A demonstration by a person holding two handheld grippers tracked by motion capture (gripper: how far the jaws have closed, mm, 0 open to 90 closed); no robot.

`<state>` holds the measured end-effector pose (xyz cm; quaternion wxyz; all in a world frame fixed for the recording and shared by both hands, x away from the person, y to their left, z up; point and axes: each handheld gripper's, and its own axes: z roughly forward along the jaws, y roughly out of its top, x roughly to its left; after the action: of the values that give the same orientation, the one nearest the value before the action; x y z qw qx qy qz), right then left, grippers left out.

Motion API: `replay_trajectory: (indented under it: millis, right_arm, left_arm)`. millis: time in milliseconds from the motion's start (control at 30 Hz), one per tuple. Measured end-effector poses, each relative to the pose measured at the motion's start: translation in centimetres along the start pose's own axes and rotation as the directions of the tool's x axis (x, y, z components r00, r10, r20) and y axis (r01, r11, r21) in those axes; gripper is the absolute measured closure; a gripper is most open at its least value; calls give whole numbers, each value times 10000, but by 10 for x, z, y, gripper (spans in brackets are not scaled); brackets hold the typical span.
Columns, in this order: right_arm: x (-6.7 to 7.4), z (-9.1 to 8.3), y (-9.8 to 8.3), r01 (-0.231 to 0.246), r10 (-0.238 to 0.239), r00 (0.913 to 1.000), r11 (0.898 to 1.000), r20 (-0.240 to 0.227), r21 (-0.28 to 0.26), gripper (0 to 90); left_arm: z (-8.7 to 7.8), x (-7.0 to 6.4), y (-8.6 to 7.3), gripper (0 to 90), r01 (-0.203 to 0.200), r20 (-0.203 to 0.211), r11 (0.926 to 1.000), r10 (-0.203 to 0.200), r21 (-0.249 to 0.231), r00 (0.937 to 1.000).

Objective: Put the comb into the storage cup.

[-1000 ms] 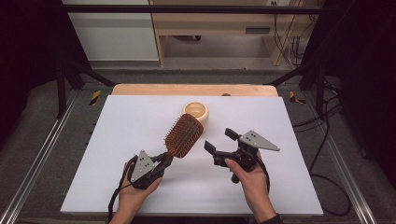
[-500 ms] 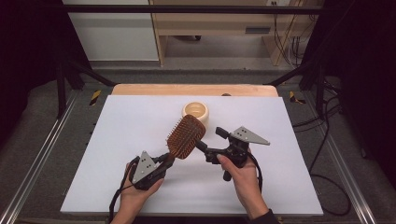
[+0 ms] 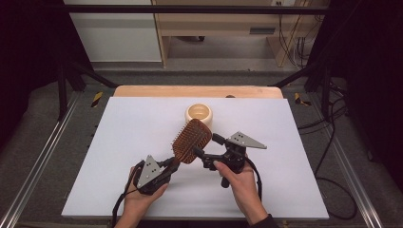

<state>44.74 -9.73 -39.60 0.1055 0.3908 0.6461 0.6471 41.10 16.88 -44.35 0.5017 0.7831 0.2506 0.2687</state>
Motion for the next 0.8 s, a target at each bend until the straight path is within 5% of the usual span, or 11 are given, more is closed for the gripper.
replay_trajectory:
  millis: [800]
  right_arm:
    - [1, 1, -2, -649, 643, 9969, 9978, -444, -128, 144]
  left_arm:
    - [2, -9, 2, 724, -245, 184, 9997, 245, -22, 9995]
